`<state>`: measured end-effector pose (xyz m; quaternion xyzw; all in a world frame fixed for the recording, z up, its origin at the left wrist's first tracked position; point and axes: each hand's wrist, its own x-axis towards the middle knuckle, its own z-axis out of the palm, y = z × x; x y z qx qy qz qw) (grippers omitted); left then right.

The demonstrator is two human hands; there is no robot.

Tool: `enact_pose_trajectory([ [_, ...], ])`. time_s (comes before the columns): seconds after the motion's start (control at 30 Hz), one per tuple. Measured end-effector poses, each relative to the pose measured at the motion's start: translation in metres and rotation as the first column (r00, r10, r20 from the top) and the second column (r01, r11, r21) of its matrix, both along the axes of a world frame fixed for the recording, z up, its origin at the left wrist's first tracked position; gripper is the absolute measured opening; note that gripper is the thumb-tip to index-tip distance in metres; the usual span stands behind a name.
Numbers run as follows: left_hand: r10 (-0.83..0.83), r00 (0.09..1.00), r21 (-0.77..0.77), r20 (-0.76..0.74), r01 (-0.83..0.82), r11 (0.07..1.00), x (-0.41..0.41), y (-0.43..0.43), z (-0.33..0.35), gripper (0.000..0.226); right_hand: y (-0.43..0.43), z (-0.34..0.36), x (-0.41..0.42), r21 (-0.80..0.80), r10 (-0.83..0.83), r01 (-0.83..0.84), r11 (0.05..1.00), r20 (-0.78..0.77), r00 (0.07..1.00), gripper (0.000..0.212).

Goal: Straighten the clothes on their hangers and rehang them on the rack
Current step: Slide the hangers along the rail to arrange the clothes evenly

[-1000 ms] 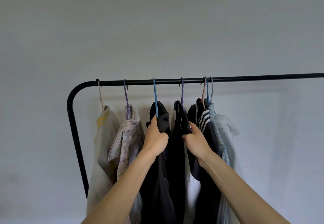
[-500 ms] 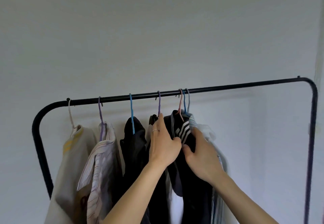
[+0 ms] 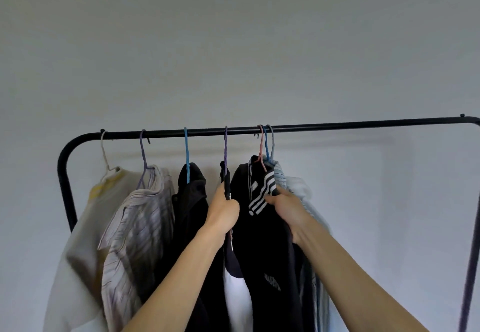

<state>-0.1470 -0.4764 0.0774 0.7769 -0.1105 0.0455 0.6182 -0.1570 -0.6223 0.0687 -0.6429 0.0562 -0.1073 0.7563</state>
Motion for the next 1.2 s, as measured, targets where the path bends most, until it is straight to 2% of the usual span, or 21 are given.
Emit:
enact_pose_trajectory([
  [0.13,0.071,0.997,0.004,0.021,-0.071,0.997,-0.003,-0.009,0.000,0.049,-0.044,0.001,-0.016,-0.039,-0.081,0.083,0.996,0.049,0.996,0.045],
  [0.23,0.079,0.997,0.007,0.027,-0.079,0.997,-0.001,-0.015,-0.001,0.058,-0.074,0.005,-0.031,0.014,-0.160,0.159,0.987,0.071,0.985,0.044],
  [0.3,0.080,0.997,-0.008,0.024,-0.079,0.997,0.000,-0.019,0.000,0.055,-0.087,0.010,-0.039,0.042,-0.207,0.204,0.978,0.103,0.973,0.041],
  [0.37,0.092,0.995,-0.028,0.028,-0.091,0.995,0.004,-0.019,0.001,0.055,-0.084,0.014,-0.043,-0.044,-0.229,0.237,0.971,0.141,0.963,0.042],
  [0.43,0.091,0.995,-0.030,0.039,-0.090,0.996,0.005,-0.019,0.000,0.054,-0.070,0.015,-0.044,-0.163,-0.189,0.220,0.962,0.186,0.964,0.048],
  [0.63,0.036,0.997,-0.014,0.067,-0.035,0.999,0.008,-0.019,0.000,0.052,-0.019,0.013,-0.030,-0.238,-0.020,0.057,0.970,0.153,0.988,0.064],
  [0.73,0.015,0.997,-0.004,0.076,-0.015,1.000,0.009,-0.016,0.001,0.051,-0.008,0.009,-0.023,-0.291,-0.017,0.053,0.955,0.126,0.992,0.072],
  [0.97,0.000,0.998,0.011,0.055,-0.001,1.000,0.016,-0.012,-0.001,0.063,-0.014,-0.006,-0.010,-0.224,-0.142,0.174,0.959,0.150,0.978,0.083],
  [1.2,-0.025,0.996,0.033,0.083,0.023,0.999,0.011,-0.008,0.002,0.065,0.002,-0.001,-0.019,-0.220,-0.091,0.120,0.968,0.137,0.986,0.076],
])
